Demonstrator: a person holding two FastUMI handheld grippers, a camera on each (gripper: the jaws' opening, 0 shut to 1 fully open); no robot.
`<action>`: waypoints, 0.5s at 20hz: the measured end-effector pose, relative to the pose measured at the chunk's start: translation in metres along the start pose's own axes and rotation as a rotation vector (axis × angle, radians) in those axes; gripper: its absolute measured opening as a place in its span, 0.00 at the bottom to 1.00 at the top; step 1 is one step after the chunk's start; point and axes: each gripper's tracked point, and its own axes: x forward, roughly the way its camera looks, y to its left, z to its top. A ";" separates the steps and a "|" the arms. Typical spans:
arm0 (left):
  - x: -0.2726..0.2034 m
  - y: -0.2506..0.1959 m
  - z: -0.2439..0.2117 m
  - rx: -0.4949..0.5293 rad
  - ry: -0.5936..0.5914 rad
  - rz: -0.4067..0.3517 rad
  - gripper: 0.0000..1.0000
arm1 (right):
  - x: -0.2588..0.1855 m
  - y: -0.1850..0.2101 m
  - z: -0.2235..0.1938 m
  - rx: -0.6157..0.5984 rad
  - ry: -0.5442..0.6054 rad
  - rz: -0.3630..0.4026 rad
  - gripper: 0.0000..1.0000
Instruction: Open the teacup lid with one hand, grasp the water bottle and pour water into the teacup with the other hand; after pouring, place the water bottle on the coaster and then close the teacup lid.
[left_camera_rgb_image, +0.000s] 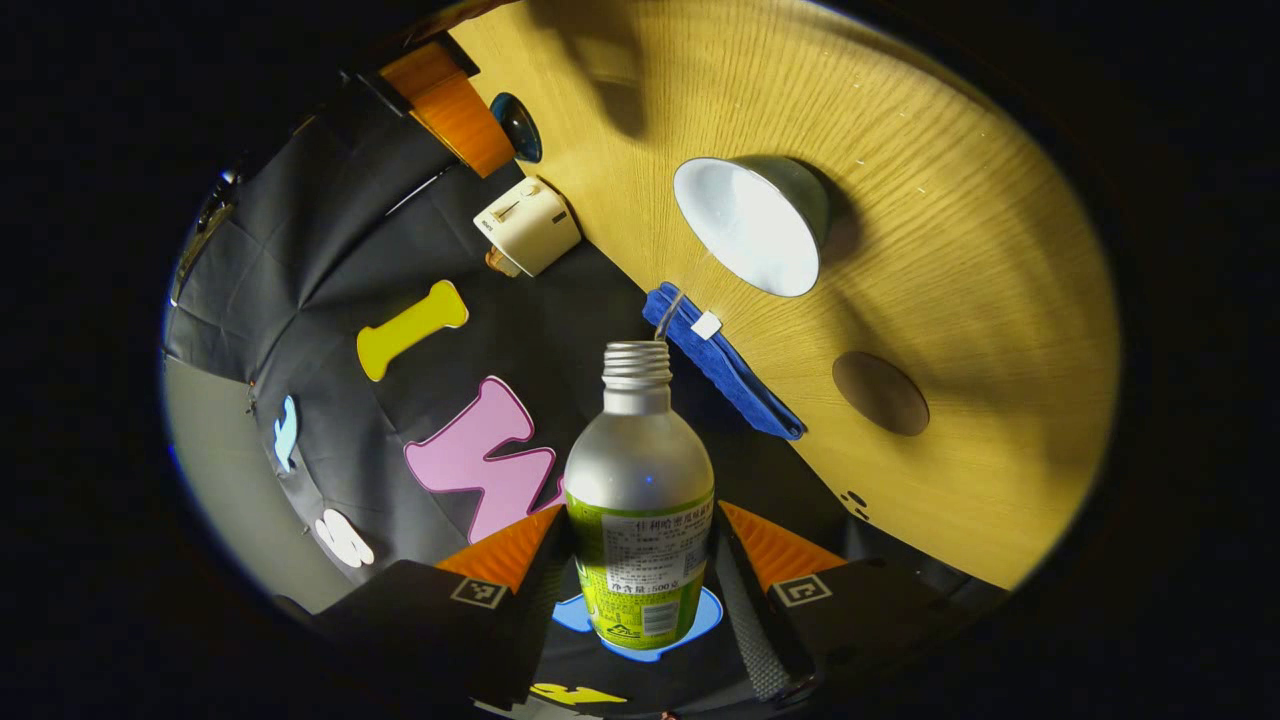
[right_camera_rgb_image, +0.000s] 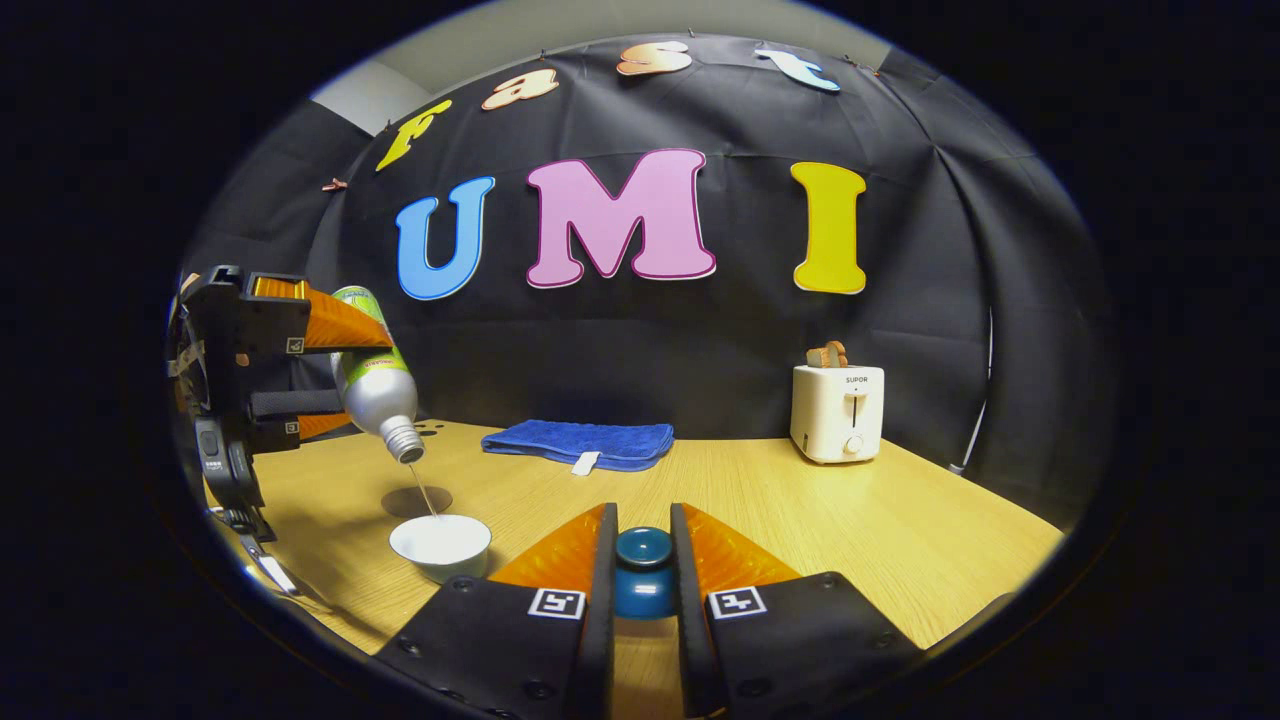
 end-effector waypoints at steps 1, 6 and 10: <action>-0.001 0.001 0.000 0.006 -0.003 0.003 0.81 | 0.000 0.000 0.000 0.000 0.000 0.000 0.30; -0.003 -0.012 0.003 -0.152 -0.003 -0.016 0.81 | 0.001 0.000 0.000 -0.001 -0.001 -0.001 0.30; -0.010 -0.044 0.023 -0.620 -0.044 -0.054 0.81 | 0.001 -0.001 0.000 -0.001 -0.001 -0.005 0.30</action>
